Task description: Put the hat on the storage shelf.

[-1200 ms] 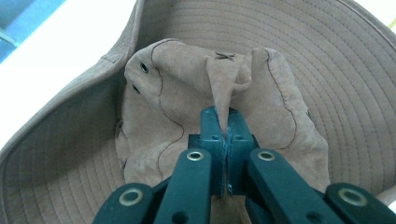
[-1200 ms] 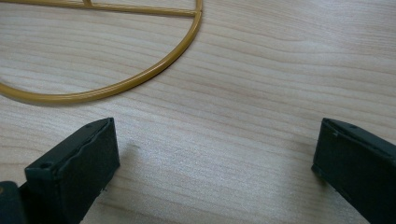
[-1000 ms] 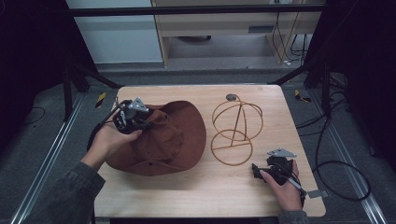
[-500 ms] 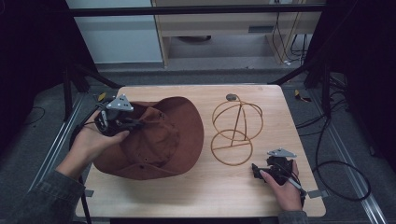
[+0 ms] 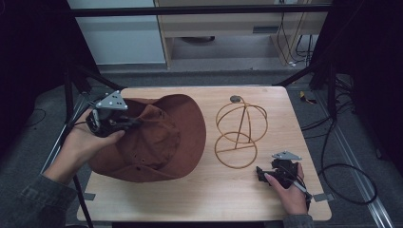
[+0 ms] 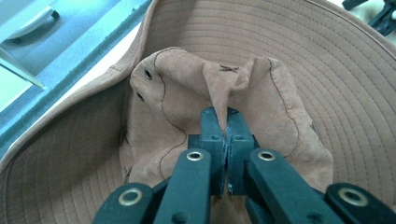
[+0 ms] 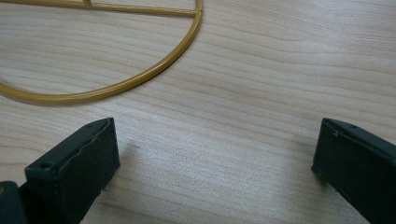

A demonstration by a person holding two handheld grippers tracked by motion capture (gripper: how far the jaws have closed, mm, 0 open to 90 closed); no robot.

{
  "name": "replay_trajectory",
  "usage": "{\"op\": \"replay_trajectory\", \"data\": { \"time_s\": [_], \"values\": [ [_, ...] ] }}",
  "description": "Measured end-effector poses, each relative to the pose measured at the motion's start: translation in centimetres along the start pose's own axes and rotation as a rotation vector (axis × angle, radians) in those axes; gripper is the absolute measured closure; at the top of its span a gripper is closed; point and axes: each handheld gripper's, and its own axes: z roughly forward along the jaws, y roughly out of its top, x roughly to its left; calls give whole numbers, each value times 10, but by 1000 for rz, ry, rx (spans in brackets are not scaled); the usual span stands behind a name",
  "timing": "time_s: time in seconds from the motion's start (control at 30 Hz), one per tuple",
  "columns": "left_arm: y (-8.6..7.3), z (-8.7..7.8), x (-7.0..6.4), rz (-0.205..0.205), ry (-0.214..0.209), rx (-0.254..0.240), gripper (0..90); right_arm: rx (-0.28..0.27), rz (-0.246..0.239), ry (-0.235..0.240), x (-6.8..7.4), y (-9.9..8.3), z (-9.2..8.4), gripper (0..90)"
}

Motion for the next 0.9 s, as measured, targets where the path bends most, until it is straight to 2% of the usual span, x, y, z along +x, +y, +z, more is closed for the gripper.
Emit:
{"op": "replay_trajectory", "data": {
  "time_s": [0.27,0.53,0.9],
  "values": [
    [9,-16,0,14,13,-21,886,0,0,0,0,0,0,4],
    [15,-22,0,12,15,-29,886,1,0,2,0,0,0,4],
    [32,-38,-3,35,23,-52,886,1,-1,2,0,0,0,4]
  ]
}}
